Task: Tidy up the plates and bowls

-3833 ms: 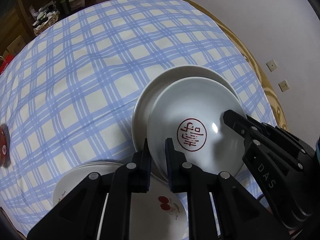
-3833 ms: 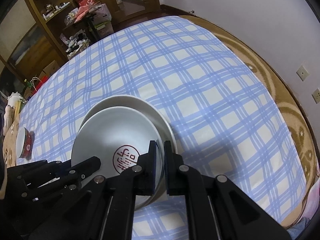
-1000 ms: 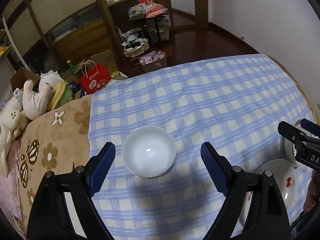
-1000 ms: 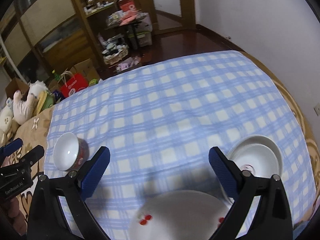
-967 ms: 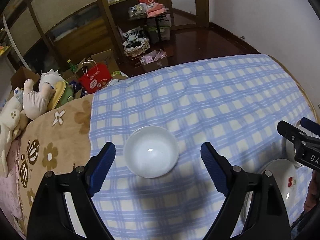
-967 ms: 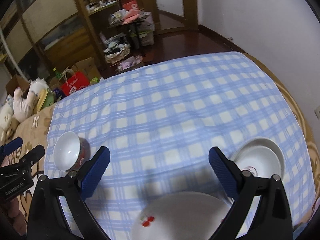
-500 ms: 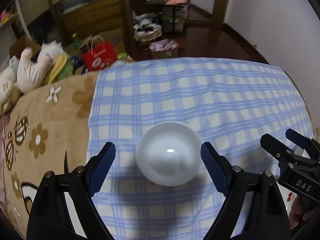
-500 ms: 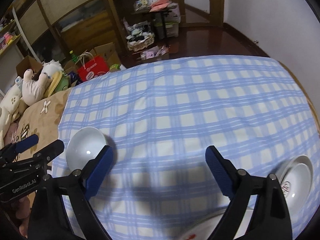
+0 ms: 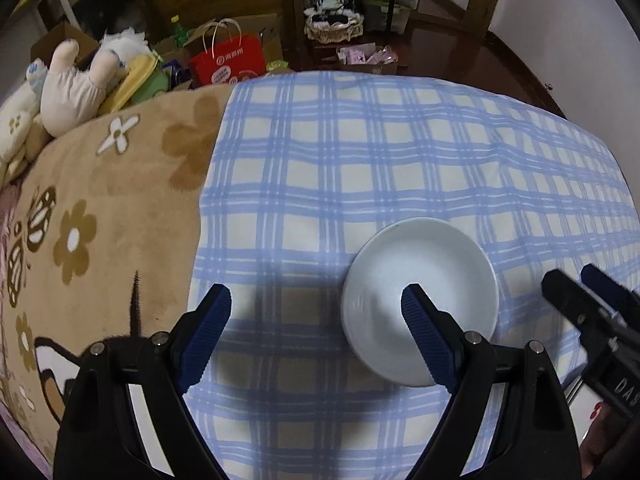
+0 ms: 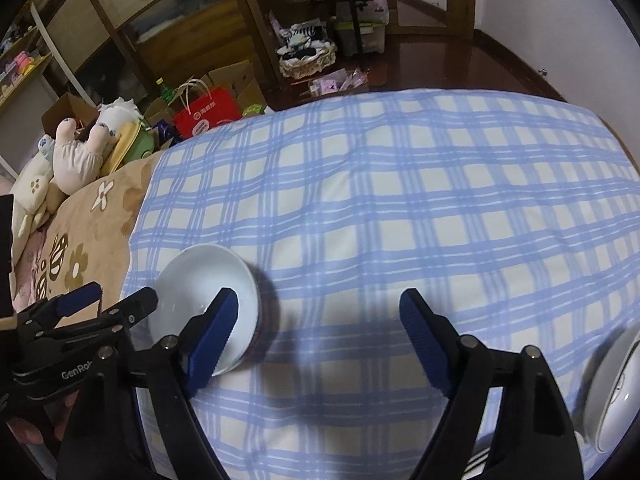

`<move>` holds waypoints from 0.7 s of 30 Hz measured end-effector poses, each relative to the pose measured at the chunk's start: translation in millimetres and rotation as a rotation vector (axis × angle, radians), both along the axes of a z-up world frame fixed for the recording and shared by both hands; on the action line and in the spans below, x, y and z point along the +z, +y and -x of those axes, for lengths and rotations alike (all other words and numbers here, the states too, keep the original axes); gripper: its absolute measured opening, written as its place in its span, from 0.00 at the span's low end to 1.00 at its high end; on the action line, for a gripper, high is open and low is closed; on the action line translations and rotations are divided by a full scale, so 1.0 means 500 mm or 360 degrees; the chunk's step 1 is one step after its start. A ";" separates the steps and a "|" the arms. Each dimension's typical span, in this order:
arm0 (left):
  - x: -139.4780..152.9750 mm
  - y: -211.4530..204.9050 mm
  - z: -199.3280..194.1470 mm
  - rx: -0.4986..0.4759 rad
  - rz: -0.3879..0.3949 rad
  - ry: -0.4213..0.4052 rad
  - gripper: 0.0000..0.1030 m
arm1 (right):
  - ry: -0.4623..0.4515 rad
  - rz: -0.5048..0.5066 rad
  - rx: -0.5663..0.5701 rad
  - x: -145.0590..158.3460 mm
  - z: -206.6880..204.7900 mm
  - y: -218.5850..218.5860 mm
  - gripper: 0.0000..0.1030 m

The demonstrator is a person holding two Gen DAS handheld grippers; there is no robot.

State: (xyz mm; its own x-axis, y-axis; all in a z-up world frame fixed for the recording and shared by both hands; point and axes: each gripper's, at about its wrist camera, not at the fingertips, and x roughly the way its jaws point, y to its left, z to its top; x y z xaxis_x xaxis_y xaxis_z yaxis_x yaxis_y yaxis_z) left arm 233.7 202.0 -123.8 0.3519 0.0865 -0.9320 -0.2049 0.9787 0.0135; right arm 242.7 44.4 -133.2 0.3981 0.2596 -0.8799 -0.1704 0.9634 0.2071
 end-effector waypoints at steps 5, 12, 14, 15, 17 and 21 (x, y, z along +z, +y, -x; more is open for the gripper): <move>-0.032 0.011 -0.010 0.0029 -0.0004 0.0052 0.83 | 0.0044 0.0011 0.0043 -0.026 0.000 0.029 0.79; -0.060 0.013 -0.018 0.0037 0.0090 0.0082 0.45 | 0.0187 -0.0058 0.0062 -0.075 -0.005 0.057 0.55; -0.069 0.007 -0.022 0.0005 0.0127 0.0098 0.31 | 0.0228 -0.0066 0.0084 -0.086 -0.006 0.067 0.48; -0.074 0.002 -0.023 -0.0025 0.0131 0.0113 0.28 | 0.0235 -0.0066 0.0085 -0.090 -0.006 0.071 0.45; -0.082 -0.005 -0.025 -0.0055 0.0109 0.0140 0.18 | 0.0264 -0.0072 0.0067 -0.099 -0.008 0.077 0.28; -0.085 -0.010 -0.027 -0.0090 0.0147 0.0139 0.09 | 0.0313 -0.0154 0.0052 -0.111 -0.013 0.090 0.11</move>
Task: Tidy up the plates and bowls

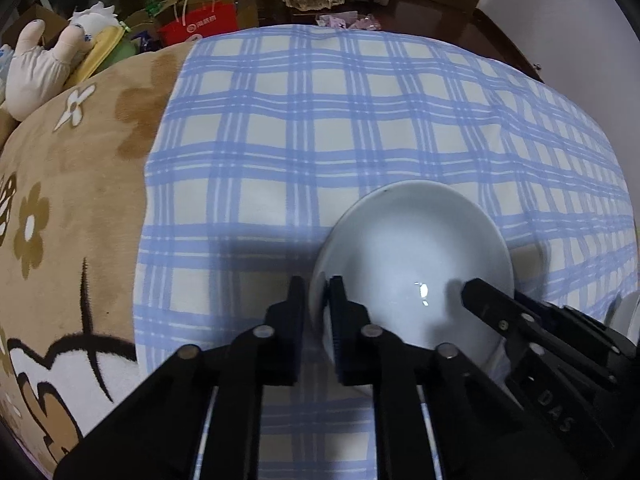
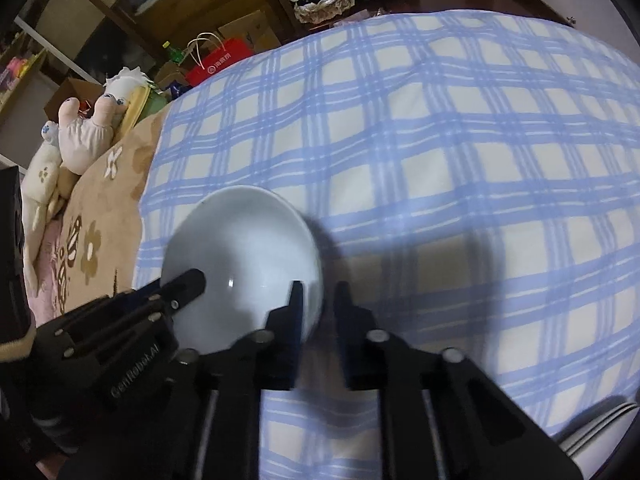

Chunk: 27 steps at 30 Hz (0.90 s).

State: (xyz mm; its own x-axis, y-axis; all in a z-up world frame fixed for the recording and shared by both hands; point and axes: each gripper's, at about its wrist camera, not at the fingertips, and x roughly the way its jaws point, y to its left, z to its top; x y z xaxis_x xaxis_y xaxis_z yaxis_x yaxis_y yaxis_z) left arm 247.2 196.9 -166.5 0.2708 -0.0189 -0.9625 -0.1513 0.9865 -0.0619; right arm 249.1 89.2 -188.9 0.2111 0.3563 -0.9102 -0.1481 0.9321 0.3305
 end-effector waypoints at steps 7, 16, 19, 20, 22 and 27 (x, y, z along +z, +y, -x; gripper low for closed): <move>-0.001 -0.005 0.004 -0.0042 -0.0013 -0.0014 0.09 | -0.0016 0.0077 0.0005 -0.003 -0.004 0.014 0.10; -0.003 0.011 0.009 0.0033 0.0053 0.0000 0.09 | -0.0014 0.0046 -0.0008 -0.006 -0.003 0.013 0.10; -0.004 0.012 0.008 0.0043 0.0077 -0.0001 0.09 | -0.0006 0.0040 -0.0018 -0.007 -0.001 0.009 0.10; -0.003 0.012 0.009 0.0046 0.0084 -0.0002 0.09 | -0.0009 0.0044 -0.0016 -0.007 -0.001 0.009 0.10; -0.001 0.011 0.012 0.0053 0.0086 -0.0002 0.08 | -0.0019 0.0072 0.0003 -0.006 0.002 0.010 0.10; 0.008 -0.001 0.015 0.0088 0.0053 -0.0022 0.08 | -0.0029 0.0131 0.0036 -0.010 0.012 0.009 0.10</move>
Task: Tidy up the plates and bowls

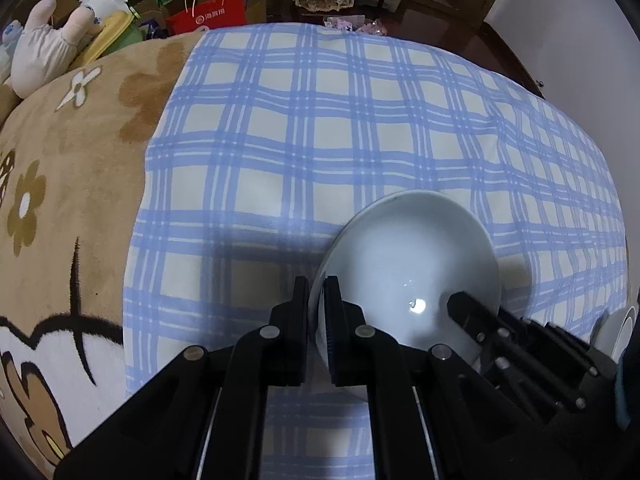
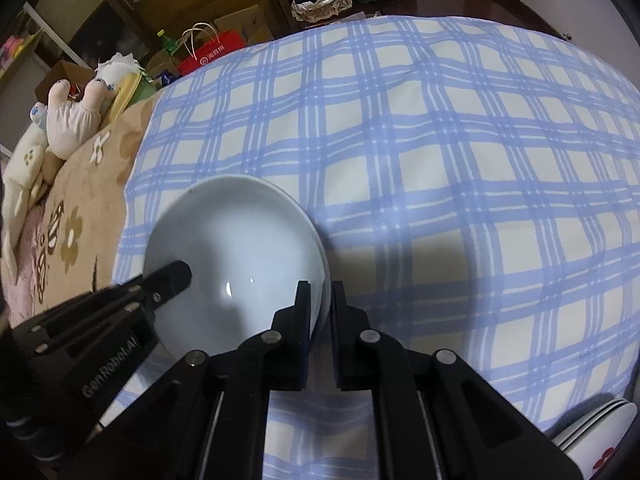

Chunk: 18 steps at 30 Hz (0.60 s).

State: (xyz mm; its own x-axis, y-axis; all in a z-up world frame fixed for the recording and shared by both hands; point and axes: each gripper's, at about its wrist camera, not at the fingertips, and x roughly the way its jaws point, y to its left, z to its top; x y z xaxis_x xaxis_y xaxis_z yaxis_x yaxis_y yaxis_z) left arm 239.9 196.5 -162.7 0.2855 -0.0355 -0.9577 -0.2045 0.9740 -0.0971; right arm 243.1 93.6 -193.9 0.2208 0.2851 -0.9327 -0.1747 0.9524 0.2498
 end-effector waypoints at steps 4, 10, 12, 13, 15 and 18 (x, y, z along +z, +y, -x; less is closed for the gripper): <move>0.010 -0.018 0.002 -0.0015 -0.0024 -0.0029 0.07 | 0.0004 -0.0057 -0.0016 -0.005 0.009 -0.022 0.10; 0.017 -0.054 0.010 -0.0073 -0.0028 -0.0015 0.07 | -0.0026 -0.0048 -0.0039 0.008 0.016 -0.053 0.09; 0.021 -0.064 0.015 -0.0083 -0.0025 -0.0019 0.07 | -0.0026 -0.0048 -0.0045 0.012 0.018 -0.065 0.09; 0.026 -0.073 0.017 -0.0101 -0.0025 -0.0027 0.07 | -0.0029 -0.0045 -0.0049 0.015 0.020 -0.068 0.09; 0.033 -0.084 0.025 -0.0123 -0.0020 -0.0036 0.07 | -0.0039 -0.0034 -0.0054 0.024 0.027 -0.081 0.09; 0.042 -0.103 0.037 -0.0148 0.0026 -0.0044 0.07 | -0.0051 -0.0030 -0.0075 0.040 0.036 -0.106 0.08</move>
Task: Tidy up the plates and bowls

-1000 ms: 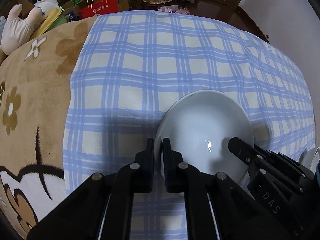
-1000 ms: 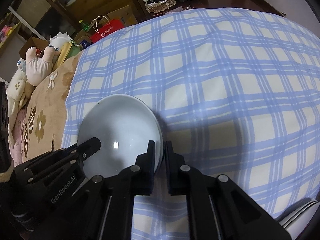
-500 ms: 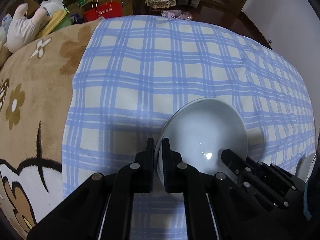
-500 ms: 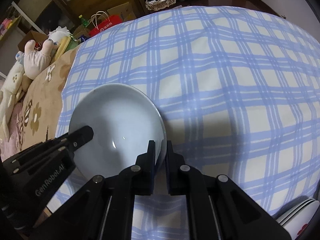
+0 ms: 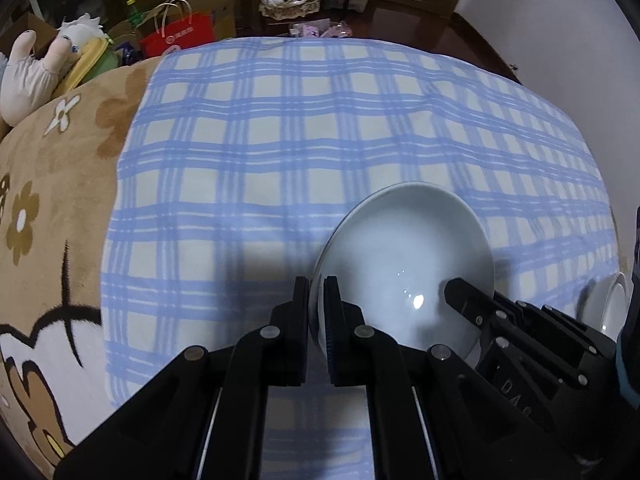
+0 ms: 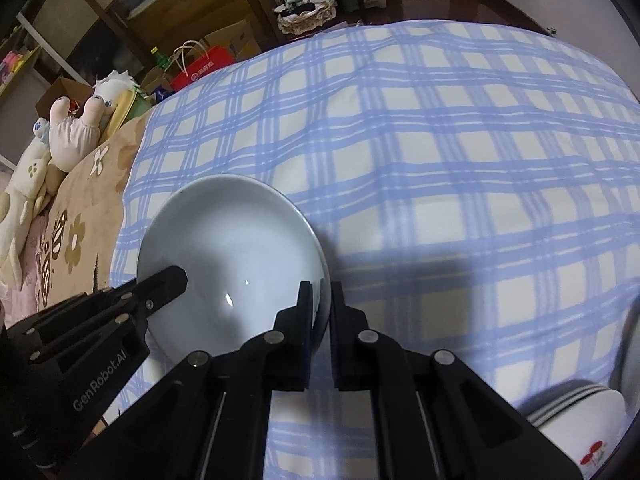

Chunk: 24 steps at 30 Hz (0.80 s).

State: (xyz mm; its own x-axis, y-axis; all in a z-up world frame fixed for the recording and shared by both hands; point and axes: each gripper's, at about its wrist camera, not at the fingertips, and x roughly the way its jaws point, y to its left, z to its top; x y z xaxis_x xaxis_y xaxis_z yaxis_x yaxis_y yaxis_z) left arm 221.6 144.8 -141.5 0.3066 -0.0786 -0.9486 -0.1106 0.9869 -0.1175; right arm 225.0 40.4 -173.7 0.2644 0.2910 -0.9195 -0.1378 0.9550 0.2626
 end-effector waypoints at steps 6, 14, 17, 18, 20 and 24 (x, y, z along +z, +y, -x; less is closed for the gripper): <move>0.033 -0.048 0.021 -0.0070 0.0017 -0.0045 0.07 | -0.0001 -0.0017 -0.0044 0.035 0.022 -0.057 0.08; 0.084 -0.116 0.042 -0.0109 0.0104 -0.0093 0.07 | -0.0065 0.0035 -0.0113 0.094 0.055 -0.129 0.08; 0.108 -0.152 0.052 -0.0162 0.0082 -0.0127 0.07 | -0.0086 0.0033 -0.0151 0.115 0.067 -0.162 0.08; 0.115 -0.164 0.055 -0.0179 0.0078 -0.0137 0.07 | -0.0095 0.0033 -0.0169 0.123 0.073 -0.176 0.08; 0.133 -0.191 0.061 -0.0207 0.0079 -0.0160 0.07 | -0.0109 0.0029 -0.0197 0.135 0.081 -0.199 0.08; 0.159 -0.237 0.070 -0.0252 0.0090 -0.0194 0.07 | -0.0148 0.0033 -0.0263 0.165 0.102 -0.252 0.08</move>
State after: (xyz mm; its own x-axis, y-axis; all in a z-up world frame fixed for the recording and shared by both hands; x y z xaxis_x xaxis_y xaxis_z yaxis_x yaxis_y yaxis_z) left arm 186.6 26.2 -61.8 0.3986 -0.1872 -0.8978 0.0640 0.9822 -0.1764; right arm 174.2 -85.8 -91.0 0.3913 0.2177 -0.8941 -0.0015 0.9718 0.2359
